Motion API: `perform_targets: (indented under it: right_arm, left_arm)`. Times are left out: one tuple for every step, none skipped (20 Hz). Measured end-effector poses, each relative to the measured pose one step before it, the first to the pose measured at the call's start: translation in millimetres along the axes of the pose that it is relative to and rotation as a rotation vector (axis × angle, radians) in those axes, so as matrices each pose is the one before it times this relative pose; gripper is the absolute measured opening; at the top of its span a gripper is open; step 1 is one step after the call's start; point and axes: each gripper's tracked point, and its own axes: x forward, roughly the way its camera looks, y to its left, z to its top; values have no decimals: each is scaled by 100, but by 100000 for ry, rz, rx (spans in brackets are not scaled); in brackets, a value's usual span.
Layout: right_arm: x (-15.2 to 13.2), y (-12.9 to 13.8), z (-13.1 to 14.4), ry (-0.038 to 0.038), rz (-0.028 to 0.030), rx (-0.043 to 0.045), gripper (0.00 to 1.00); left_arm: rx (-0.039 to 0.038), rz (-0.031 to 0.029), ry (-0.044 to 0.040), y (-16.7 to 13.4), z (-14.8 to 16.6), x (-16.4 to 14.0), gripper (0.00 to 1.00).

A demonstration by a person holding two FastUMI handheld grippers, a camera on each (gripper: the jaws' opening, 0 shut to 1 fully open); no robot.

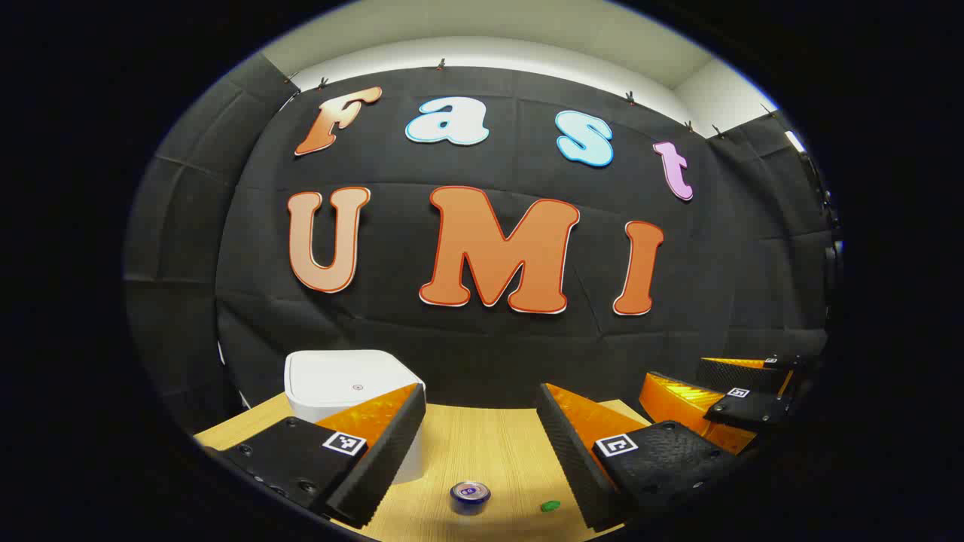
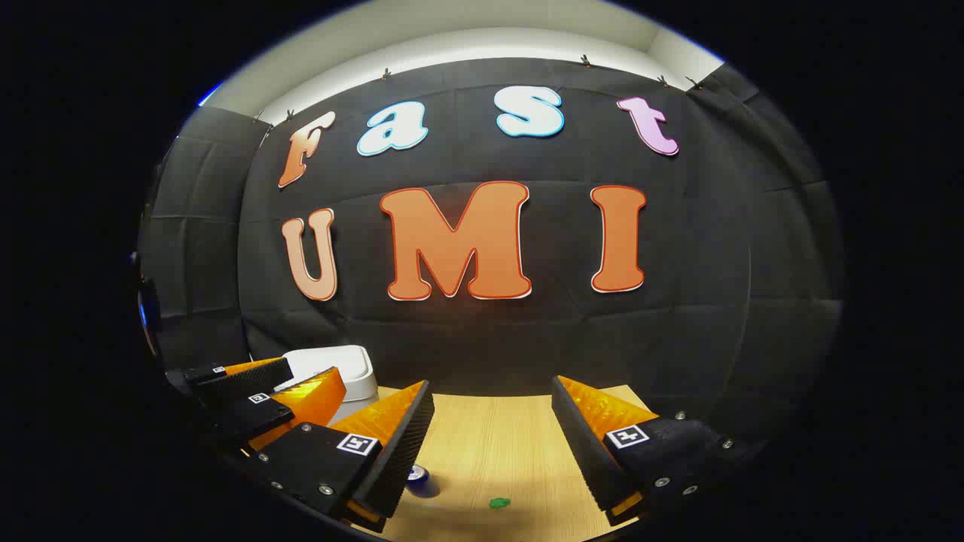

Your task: Press the lid of the desktop garbage bin to open it, pick up the crumpled paper on the desktop and throw it into the bin, then pick up the pop can on the desktop and drop it into the bin, and finally close the garbage bin lid.

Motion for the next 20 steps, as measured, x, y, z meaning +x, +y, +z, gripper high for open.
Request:
perform_targets:
  right_arm:
    - [-118, -36, -31, -183, 57, -1030, 94]
    - [-10, 9, 12, -581, 260, -858, 94]
    - [21, -65, 201, -1060, -497, -457, 94]
    - [84, -186, 131, -236, -849, -207, 94]
    - [-29, -50, -230, 145, -809, -88, 94]
    - [13, 7, -82, 191, -460, 227, 94]
    - [-4, -16, 2, -116, -798, 92, 94]
    - [20, -190, -111, 750, -1679, 181, 94]
    - [-169, -61, -81, 217, -721, 874, 94]
    - [-146, 78, 363, -920, -604, 828, 94]
    - [-138, -17, 303, -1087, -815, 106, 94]
    - [-46, -192, 295, -902, -1556, -608, 94]
    - [18, -164, 50, -492, -918, -447, 94]
    - [-96, 135, 29, -80, 28, -72, 94]
    - [-104, 277, -22, 203, 491, -3, 94]
    - [-55, 77, -114, 123, -97, -260, 94]
    - [-92, -18, -1, 391, -17, -71, 94]
    - [-141, 44, -25, 103, 171, 48, 94]
    - [-113, 50, 17, 37, 30, 64, 94]
    - [-12, 41, 47, 19, 228, -37, 94]
  left_arm:
    - [-338, 355, -71, 157, 4, -185, 94]
    - [-399, 303, -562, 122, 97, -138, 94]
    - [-383, -106, -505, -12, 267, 84, 94]
    - [-292, -210, 321, -49, 35, -34, 94]
    - [336, -1468, -60, -226, 66, -29, 94]
    - [636, -1094, -908, -172, 260, -183, 95]
    - [638, -23, -1639, 129, 449, 23, 94]
    - [1047, 239, 374, 271, 180, 9, 94]
    - [1053, -1044, 52, -44, -164, -151, 94]
    - [395, -1108, -753, -84, 360, -21, 95]
    - [-134, -949, -1215, -21, 361, 68, 93]
    - [-74, -788, -310, -90, 232, 138, 94]
    - [131, -351, 691, -166, -321, -79, 94]
    - [-108, -513, 615, -109, -40, -61, 94]
    - [-333, -198, -203, -111, -54, -74, 94]
    - [-239, 513, -374, 138, 161, -96, 94]
    - [-166, 621, -74, 152, -120, -172, 94]
    - [-24, 343, 120, 95, 4, -50, 93]
    - [151, 598, 186, 25, -195, -60, 94]
    - [151, 738, 104, 187, 41, -60, 94]
